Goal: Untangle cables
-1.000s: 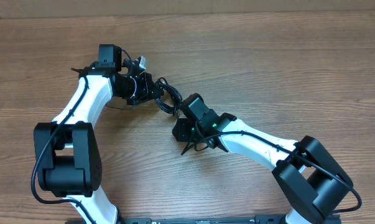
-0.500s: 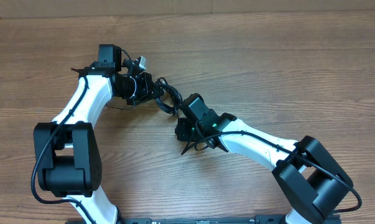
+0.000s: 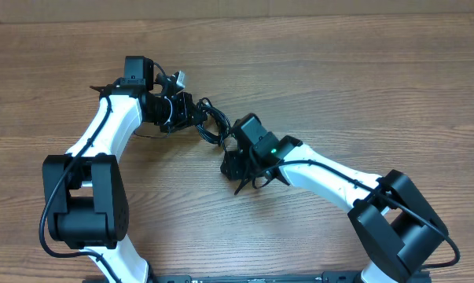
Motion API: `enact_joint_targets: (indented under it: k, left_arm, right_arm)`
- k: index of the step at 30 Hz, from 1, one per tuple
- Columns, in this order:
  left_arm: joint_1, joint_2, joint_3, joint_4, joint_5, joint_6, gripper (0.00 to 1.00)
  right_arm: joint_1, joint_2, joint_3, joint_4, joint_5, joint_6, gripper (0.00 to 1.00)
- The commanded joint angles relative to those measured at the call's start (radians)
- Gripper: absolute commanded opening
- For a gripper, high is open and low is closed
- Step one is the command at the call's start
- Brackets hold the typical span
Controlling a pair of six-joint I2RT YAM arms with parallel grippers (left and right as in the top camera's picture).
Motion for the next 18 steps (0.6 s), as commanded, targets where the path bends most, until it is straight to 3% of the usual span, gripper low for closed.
enact_joint_targets:
  k: [1,7,10,11,13,18]
  left_arm:
    - [-0.007,-0.009,0.012,-0.001,0.035,-0.002,0.04]
    - [-0.007,-0.009,0.012,-0.031,0.035,-0.061,0.04]
    - [-0.006,-0.009,0.012,-0.048,0.035,-0.06,0.05]
    - [-0.006,-0.009,0.012,-0.049,0.034,-0.06,0.05]
    - [-0.006,-0.009,0.012,-0.048,0.033,-0.059,0.05]
    - [-0.006,-0.009,0.012,-0.045,0.026,-0.055,0.06]
  right_arm:
    - [-0.003,-0.017,0.046,-0.001,0.013,-0.072,0.42]
    - [0.045,-0.017,0.046,-0.032,0.166,-0.098,0.41]
    - [0.059,-0.017,0.047,-0.028,0.201,-0.099,0.31]
    - [0.06,-0.017,0.047,-0.029,0.215,-0.099,0.22]
    - [0.06,-0.017,0.048,-0.029,0.216,-0.103,0.16]
    - [0.06,-0.019,0.049,-0.029,0.216,-0.103,0.13]
